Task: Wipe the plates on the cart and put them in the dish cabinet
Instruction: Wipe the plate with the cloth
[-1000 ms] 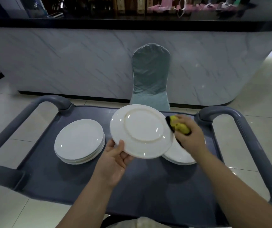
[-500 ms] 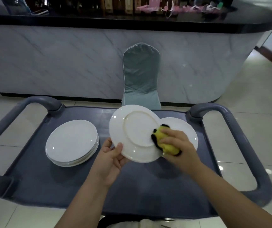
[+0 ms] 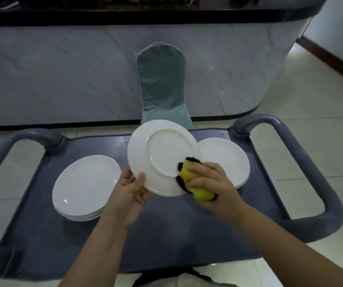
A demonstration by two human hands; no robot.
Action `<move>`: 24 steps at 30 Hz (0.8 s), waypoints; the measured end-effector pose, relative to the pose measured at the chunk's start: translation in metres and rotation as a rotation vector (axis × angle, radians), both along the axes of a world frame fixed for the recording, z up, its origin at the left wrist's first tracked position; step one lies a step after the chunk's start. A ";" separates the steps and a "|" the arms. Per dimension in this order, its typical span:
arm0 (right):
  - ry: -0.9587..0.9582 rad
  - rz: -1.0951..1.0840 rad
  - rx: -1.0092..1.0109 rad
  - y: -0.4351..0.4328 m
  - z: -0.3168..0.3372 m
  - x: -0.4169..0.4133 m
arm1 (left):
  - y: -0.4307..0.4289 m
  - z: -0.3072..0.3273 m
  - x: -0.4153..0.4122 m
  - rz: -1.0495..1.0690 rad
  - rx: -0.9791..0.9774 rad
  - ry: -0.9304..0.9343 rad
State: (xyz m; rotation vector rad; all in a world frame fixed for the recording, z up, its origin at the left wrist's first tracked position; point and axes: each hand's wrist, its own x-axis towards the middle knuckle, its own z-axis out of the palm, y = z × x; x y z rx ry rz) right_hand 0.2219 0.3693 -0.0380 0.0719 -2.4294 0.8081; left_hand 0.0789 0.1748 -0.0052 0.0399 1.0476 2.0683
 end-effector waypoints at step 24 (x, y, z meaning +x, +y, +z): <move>-0.078 -0.474 -0.152 -0.042 0.001 0.001 | 0.059 0.007 -0.045 -0.397 -0.188 0.254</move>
